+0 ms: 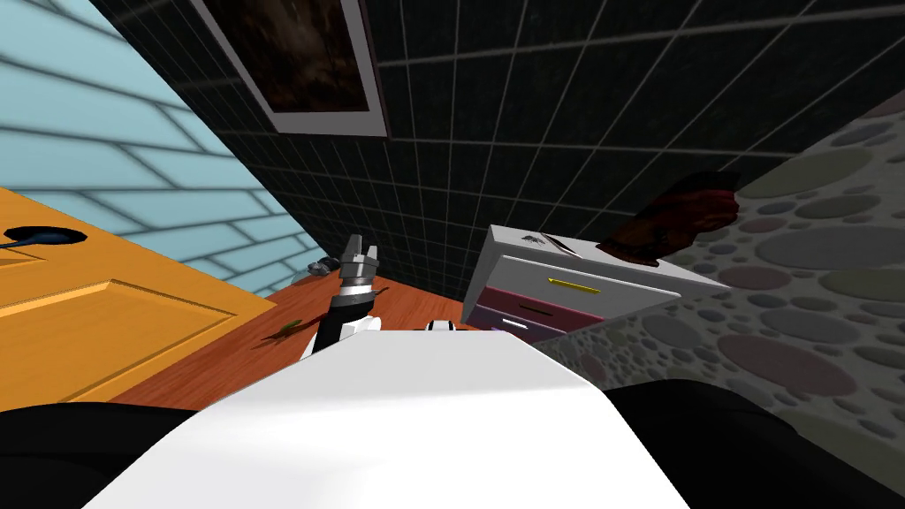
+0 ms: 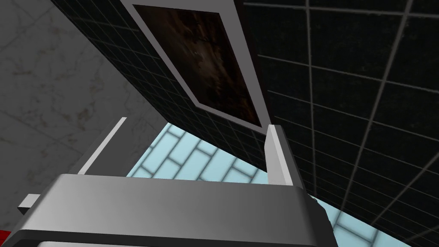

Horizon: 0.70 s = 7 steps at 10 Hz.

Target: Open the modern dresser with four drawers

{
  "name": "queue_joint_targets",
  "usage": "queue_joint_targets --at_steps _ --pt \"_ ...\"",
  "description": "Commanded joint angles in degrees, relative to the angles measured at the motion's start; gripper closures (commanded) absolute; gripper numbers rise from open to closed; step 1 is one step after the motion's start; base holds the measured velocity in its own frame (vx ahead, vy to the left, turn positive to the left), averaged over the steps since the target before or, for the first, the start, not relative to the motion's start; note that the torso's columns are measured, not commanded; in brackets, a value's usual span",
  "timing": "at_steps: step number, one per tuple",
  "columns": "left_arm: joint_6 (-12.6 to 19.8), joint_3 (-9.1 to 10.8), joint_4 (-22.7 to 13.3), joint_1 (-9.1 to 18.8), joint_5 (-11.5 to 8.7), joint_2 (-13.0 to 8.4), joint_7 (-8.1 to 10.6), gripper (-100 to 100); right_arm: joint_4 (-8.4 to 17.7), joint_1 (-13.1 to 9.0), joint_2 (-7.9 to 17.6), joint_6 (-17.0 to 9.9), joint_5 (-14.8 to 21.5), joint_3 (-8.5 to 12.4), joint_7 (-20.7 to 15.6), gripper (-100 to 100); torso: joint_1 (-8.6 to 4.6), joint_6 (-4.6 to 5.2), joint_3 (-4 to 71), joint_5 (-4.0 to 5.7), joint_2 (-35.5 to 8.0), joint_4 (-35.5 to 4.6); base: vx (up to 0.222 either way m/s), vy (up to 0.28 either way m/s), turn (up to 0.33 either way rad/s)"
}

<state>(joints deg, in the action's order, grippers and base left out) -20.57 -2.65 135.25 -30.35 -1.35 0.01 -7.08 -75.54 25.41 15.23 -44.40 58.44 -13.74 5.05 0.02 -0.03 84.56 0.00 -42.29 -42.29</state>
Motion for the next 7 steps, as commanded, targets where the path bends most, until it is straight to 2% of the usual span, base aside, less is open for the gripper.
queue_joint_targets --at_steps 1,2,3,4,5,6,7 --pt "0.0 0.01 0.0 0.0 0.0 0.0 0.0 0 4.3 -0.6 0.7 -4.5 4.4 -0.8 -0.4 -100 -0.02 0.06 0.0 0.0 0.0 0.0 -0.007 0.016 0.253" --pt "0.0 0.0 0.0 0.0 0.0 0.0 0.0 0 5.5 -0.6 0.7 -6.2 5.0 -0.8 -0.4 -100 -0.01 0.0 0.0 0.0 0.0 0.0 -0.003 0.01 0.173" --pt "0.0 0.01 0.0 0.0 0.0 0.0 0.0 0 5.6 -0.6 0.7 -6.2 5.0 -0.8 -0.4 -100 -0.03 0.05 0.0 0.0 0.0 0.0 0.0 0.0 0.0" --pt "0.0 0.01 0.0 0.0 0.0 0.0 0.0 0 7.6 -0.8 1.1 -8.9 7.6 -1.3 -0.7 -100 -0.05 0.05 0.0 0.01 0.0 0.0 -0.003 0.014 0.229" --pt "0.0 0.0 0.0 0.0 0.0 0.0 0.0 0 8.7 -0.8 1.1 -9.5 8.0 -1.3 -0.7 -100 -0.01 -0.01 0.0 0.0 0.0 0.0 -0.002 0.009 0.17" --pt "0.0 0.01 0.0 0.0 0.0 0.0 0.0 0 11.2 -1.0 1.6 -11.4 10.6 -1.8 -0.9 -100 -0.02 0.05 0.0 -0.01 0.0 0.0 -0.005 0.014 0.297" --pt "0.0 0.0 0.0 0.0 0.0 0.0 0.0 0 11.7 -1.0 1.6 -12.7 10.9 -1.8 -0.9 -100 0.0 0.0 0.0 0.0 0.0 0.0 -0.004 0.009 0.146"
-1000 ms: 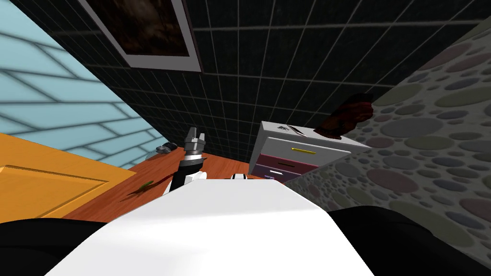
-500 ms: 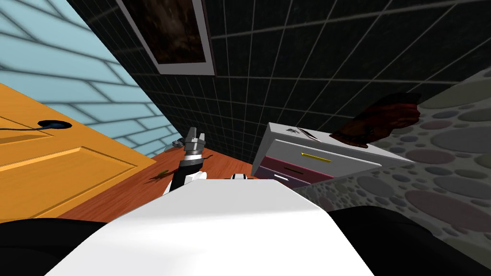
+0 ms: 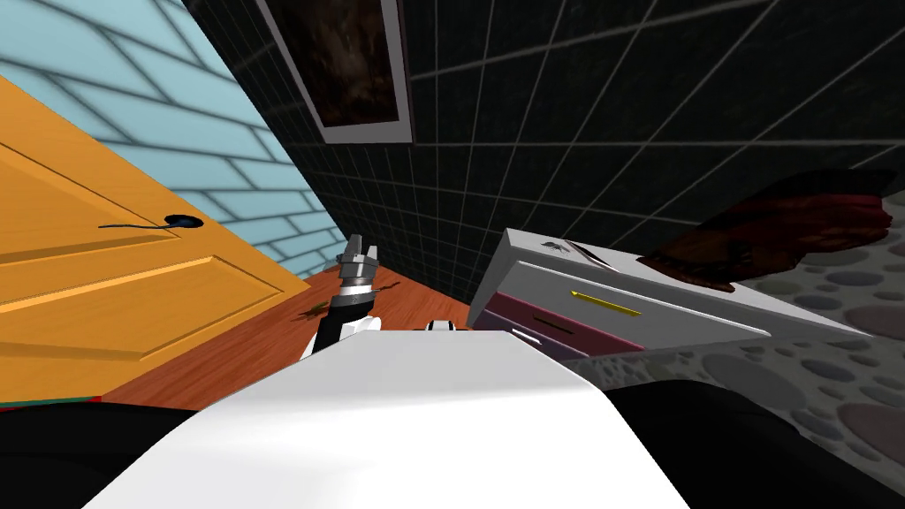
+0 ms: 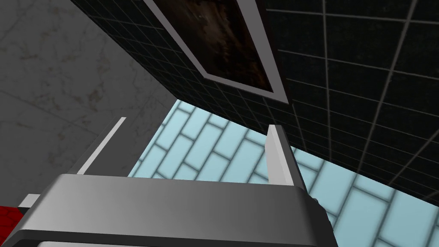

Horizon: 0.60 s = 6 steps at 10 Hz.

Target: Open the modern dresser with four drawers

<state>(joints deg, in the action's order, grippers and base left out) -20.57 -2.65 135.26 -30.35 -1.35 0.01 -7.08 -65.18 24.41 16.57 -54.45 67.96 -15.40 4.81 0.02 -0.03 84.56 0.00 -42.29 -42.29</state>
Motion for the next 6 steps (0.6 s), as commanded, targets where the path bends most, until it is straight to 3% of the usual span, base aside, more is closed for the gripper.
queue_joint_targets --at_steps 1,2,3,6 --pt "0.0 0.01 0.0 0.0 0.0 0.0 0.0 0 3.4 -0.2 0.7 -4.5 3.9 -0.7 -0.9 -100 -0.02 0.06 0.0 0.0 0.0 0.0 -0.007 0.017 0.284" --pt "0.0 0.0 0.0 0.0 0.0 0.0 0.0 0 4.3 -0.2 0.7 -5.7 4.1 -0.7 -0.9 -100 0.0 0.0 0.0 0.0 0.0 0.0 -0.004 0.01 0.106" --pt "0.0 0.01 0.0 0.0 0.0 0.0 0.0 0 6.8 -0.4 1.1 -7.6 6.6 -1.2 -1.2 -100 -0.04 0.06 0.0 0.0 0.0 0.0 -0.002 0.015 0.195" --pt "0.0 0.0 0.0 0.0 0.0 0.0 0.0 0 9.7 -0.6 1.6 -11.4 9.2 -1.6 -1.4 -100 -0.02 0.01 0.0 0.0 0.0 0.0 -0.003 0.01 0.168"
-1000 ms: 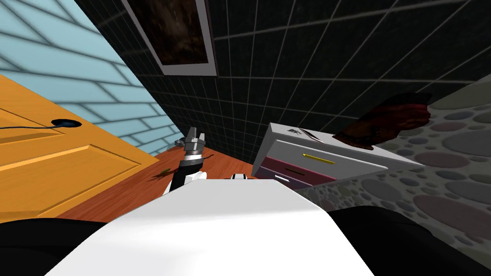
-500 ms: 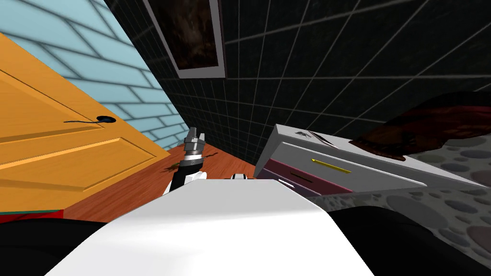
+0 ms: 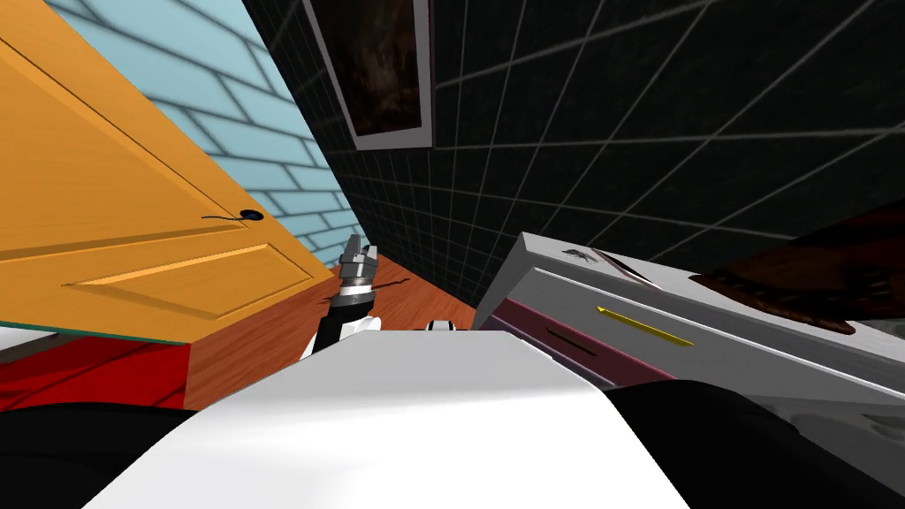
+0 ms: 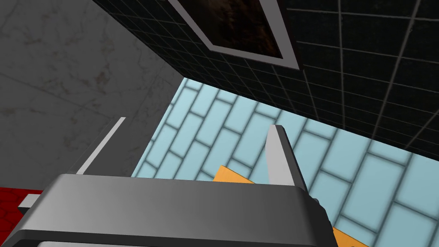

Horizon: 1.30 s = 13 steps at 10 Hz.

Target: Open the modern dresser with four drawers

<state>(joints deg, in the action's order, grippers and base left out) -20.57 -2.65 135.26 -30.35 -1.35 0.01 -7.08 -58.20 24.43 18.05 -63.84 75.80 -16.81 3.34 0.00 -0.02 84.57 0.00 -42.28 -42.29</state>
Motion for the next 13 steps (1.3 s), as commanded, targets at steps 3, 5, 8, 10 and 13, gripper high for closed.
queue_joint_targets --at_steps 3,5,8,10,13 --pt "0.0 0.0 0.0 0.0 0.0 0.0 0.0 0 7.1 -1.0 1.1 -6.9 6.0 -1.0 -0.4 -100 -0.01 0.04 0.0 0.0 0.0 0.0 -0.001 0.012 0.168" --pt "0.0 0.01 0.0 0.0 0.0 0.0 0.0 0 9.0 -1.2 1.6 -9.4 8.0 -1.4 -0.6 -100 -0.01 0.04 0.0 0.0 0.0 0.0 -0.002 0.01 0.157" --pt "0.0 0.0 0.0 0.0 0.0 0.0 0.0 0 13.6 -1.5 2.7 -13.1 11.5 -2.0 -0.9 -100 0.0 0.01 0.0 0.0 0.0 0.0 -0.001 0.01 0.164" --pt "0.0 0.01 0.0 0.0 0.0 0.0 0.0 0 15.2 -1.6 3.2 -15.0 13.0 -2.3 -1.0 -100 -0.01 0.04 0.0 0.0 0.0 0.0 -0.001 0.009 0.107" --pt "0.0 0.01 0.0 0.0 0.0 0.0 0.0 0 17.6 -1.8 4.1 -17.4 15.2 -2.7 -1.2 -100 -0.01 0.01 0.0 0.0 0.0 0.0 -0.001 0.007 0.103"
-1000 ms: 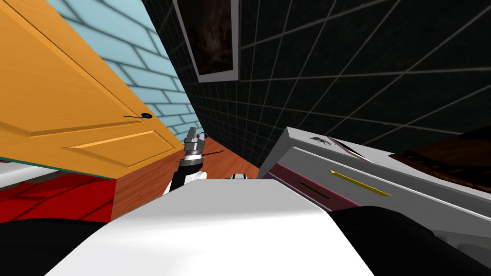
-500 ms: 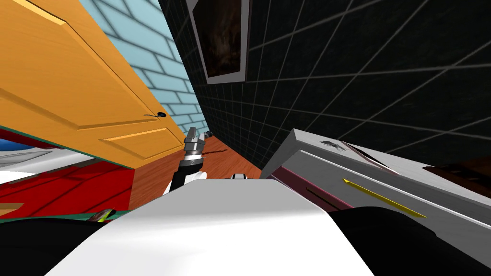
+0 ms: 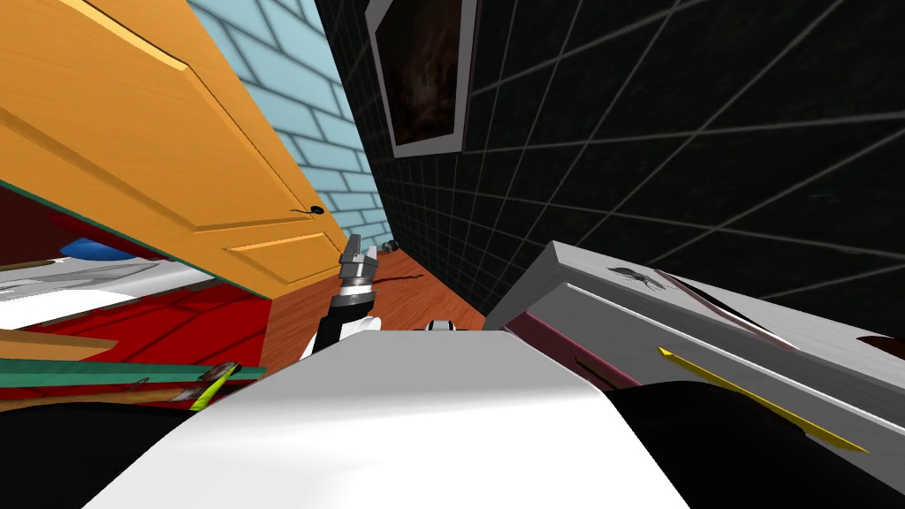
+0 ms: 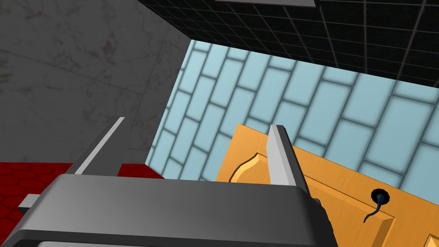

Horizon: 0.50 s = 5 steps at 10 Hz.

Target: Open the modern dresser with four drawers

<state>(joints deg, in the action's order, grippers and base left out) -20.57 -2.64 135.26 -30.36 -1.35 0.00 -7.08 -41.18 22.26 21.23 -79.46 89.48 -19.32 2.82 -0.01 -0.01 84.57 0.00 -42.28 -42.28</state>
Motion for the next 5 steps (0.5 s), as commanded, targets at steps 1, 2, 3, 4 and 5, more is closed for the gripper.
queue_joint_targets --at_steps 1,2,3,4,5 --pt "0.0 0.0 0.0 0.0 0.0 0.0 0.0 0 1.9 0.3 1.6 -3.2 2.7 -0.4 -0.8 -100 0.01 0.01 0.0 -0.01 0.0 0.0 0.0 0.011 0.156" --pt "0.0 0.0 0.0 0.0 0.0 0.0 0.0 0 1.5 0.2 1.1 -2.3 2.0 -0.3 -0.4 -100 0.02 0.01 0.0 -0.01 0.0 0.0 0.001 0.003 0.03" --pt "0.0 0.0 0.0 0.0 0.0 0.0 0.0 0 1.1 0.5 2.9 -1.1 1.4 0.2 -0.2 -100 0.0 0.04 0.0 0.0 0.0 0.0 0.02 -0.004 0.026" --pt "0.0 0.0 0.0 0.0 0.0 0.0 0.0 0 0.9 0.7 4.0 -0.2 0.9 0.5 0.1 -100 -0.03 0.01 0.0 0.0 0.0 0.0 0.037 -0.018 0.041" --pt "0.0 0.01 0.0 0.0 0.0 0.0 0.0 0 -0.6 1.2 3.6 -0.8 1.1 0.4 -1.0 -100 -0.06 0.0 0.1 0.01 0.1 0.0 0.018 -0.012 0.009"
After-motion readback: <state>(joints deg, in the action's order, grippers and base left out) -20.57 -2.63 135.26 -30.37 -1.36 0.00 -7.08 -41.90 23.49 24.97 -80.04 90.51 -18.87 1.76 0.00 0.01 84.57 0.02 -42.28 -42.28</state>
